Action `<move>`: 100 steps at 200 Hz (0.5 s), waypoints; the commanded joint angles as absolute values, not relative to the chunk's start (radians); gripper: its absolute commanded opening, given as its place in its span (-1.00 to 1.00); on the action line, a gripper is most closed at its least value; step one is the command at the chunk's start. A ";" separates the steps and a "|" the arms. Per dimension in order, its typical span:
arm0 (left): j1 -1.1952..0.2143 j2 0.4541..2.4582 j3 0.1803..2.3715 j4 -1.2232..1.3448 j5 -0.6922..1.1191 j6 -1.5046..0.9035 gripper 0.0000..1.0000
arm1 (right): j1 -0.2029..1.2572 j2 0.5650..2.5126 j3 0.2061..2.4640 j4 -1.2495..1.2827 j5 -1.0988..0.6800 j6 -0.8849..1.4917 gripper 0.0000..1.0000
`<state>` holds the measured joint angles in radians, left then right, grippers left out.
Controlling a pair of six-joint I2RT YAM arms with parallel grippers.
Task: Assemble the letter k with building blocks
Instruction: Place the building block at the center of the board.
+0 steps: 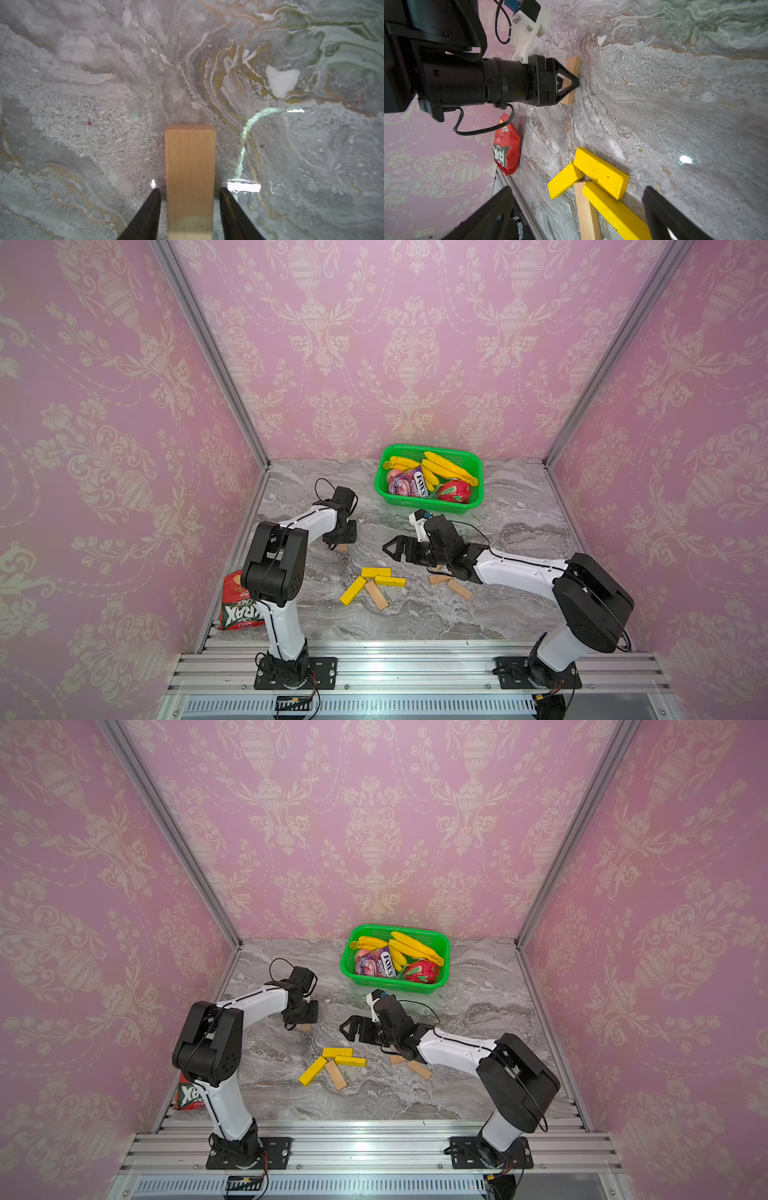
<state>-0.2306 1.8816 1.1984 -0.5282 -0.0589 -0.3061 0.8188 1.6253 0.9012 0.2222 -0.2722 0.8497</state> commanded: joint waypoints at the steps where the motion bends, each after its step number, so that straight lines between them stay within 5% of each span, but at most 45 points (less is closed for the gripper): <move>1: -0.223 1.890 1.178 -0.527 -0.077 -0.319 0.07 | 0.827 1.644 0.919 0.222 -0.269 0.858 1.00; 100: -0.223 1.826 1.136 -0.508 -0.041 -0.321 0.26 | 0.835 1.625 0.897 0.228 -0.256 0.864 1.00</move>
<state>-0.2306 1.8648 1.1625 -0.4862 -0.0582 -0.3130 0.8219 1.6321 0.9012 0.2222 -0.2718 0.8497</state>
